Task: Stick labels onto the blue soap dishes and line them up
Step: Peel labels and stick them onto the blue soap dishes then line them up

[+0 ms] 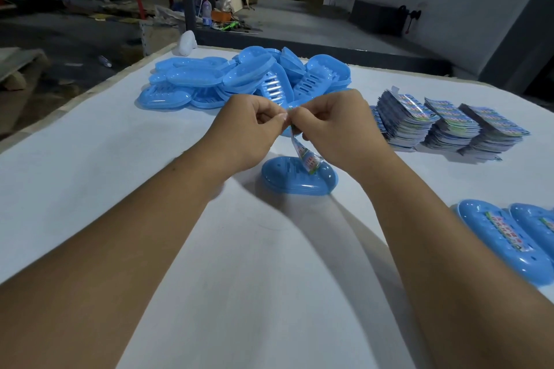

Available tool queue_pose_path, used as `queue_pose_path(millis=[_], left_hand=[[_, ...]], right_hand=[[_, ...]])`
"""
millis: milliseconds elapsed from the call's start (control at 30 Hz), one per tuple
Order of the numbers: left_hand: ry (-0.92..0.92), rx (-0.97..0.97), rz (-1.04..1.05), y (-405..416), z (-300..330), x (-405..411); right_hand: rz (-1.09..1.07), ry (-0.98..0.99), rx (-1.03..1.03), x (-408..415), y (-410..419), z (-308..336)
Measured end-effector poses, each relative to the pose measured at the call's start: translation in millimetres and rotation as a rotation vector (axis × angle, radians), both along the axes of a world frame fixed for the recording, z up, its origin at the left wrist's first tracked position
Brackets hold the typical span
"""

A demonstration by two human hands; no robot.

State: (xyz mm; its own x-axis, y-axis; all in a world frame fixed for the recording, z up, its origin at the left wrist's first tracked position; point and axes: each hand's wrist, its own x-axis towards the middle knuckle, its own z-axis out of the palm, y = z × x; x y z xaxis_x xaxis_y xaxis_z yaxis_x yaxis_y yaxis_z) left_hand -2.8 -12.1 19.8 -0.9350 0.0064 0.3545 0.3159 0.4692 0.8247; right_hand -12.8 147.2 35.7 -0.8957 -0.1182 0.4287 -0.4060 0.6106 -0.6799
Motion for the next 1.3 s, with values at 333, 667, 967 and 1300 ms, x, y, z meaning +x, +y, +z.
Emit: queue_pose_path(millis=[333, 667, 967, 1300], left_hand=[[0.062, -0.076, 0.026, 1.1, -1.9, -2.4], [-0.071, -0.002, 0.129, 0.3, -0.8, -3.0], [-0.228, 0.112, 0.192, -6.5, -1.6, -10.5], [-0.264, -0.461, 0.28, -20.9, 1.7, -20.3]], right_hand=[[-0.09, 0.12, 0.204, 3.5, -4.7, 3.0], [-0.063, -0.066, -0.033, -7.2, 5.3, -1.5], [-0.066, -0.282, -0.35, -10.9, 10.3, -3.8], [-0.172, -0.432, -0.435, -7.2, 15.7, -1.8]])
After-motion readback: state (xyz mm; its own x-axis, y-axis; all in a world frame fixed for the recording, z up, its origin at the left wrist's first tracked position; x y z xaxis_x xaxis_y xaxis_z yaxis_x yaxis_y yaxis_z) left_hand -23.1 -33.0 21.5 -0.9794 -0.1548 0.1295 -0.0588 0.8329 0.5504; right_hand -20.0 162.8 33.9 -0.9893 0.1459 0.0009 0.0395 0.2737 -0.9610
